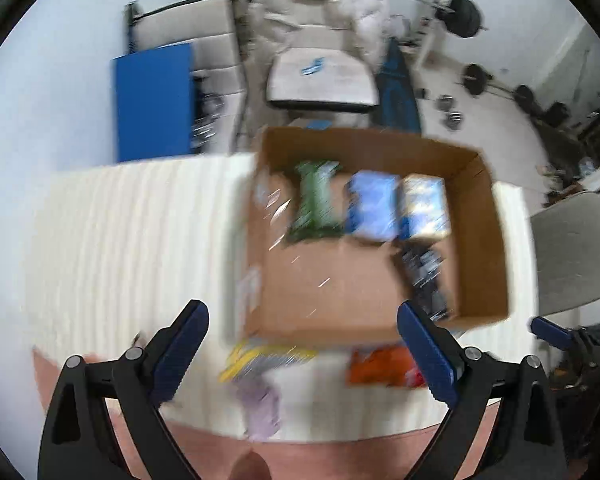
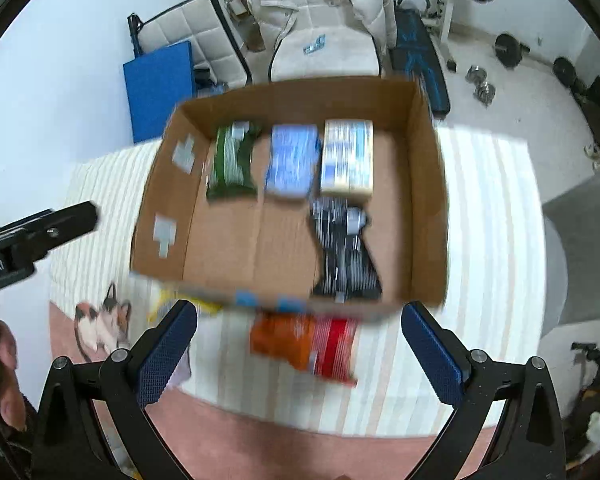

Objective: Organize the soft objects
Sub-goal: 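Grasp the lilac sock with the left tool while the right tool grasps the red bag, then lower the sock and red bag into the box and open both tools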

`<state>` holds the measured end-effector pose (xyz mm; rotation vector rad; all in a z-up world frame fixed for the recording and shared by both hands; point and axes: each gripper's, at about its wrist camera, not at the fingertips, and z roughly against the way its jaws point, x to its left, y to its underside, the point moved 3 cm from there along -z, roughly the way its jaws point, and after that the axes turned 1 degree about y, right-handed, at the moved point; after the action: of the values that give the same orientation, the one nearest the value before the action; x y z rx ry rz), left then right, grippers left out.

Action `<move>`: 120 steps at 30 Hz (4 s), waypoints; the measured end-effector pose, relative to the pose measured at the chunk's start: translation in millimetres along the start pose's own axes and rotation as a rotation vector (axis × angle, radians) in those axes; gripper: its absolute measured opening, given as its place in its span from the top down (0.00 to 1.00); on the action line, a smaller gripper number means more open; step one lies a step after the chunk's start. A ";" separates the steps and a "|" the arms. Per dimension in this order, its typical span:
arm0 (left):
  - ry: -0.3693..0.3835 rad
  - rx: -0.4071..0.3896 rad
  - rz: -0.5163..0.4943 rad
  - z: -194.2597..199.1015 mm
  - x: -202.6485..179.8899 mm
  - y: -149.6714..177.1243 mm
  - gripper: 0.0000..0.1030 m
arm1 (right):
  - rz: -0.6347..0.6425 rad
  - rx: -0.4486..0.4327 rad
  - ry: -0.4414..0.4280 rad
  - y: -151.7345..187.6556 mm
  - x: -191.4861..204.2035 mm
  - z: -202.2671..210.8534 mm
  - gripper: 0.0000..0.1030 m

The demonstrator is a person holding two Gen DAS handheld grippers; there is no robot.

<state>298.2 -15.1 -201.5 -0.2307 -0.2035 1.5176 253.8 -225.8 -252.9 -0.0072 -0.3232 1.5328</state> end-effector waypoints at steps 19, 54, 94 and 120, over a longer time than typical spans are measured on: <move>-0.049 0.368 0.197 -170.1 70.3 145.2 0.12 | -0.038 0.273 0.095 86.8 -21.7 -171.1 0.38; 0.027 0.484 0.070 -149.1 -42.7 289.0 0.62 | 0.071 0.441 0.156 207.4 -23.3 -145.6 0.47; 0.282 0.580 0.103 -172.3 -28.9 -60.8 0.64 | 0.010 0.318 -0.067 -73.0 32.6 -144.5 0.53; 0.197 0.465 0.073 -133.6 -35.9 -51.4 0.06 | 0.044 0.291 0.066 -81.5 48.2 -134.1 0.00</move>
<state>382.6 -56.1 -315.4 -0.0146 0.3165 1.5585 362.0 -156.0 -354.8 0.1642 -0.0458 1.6075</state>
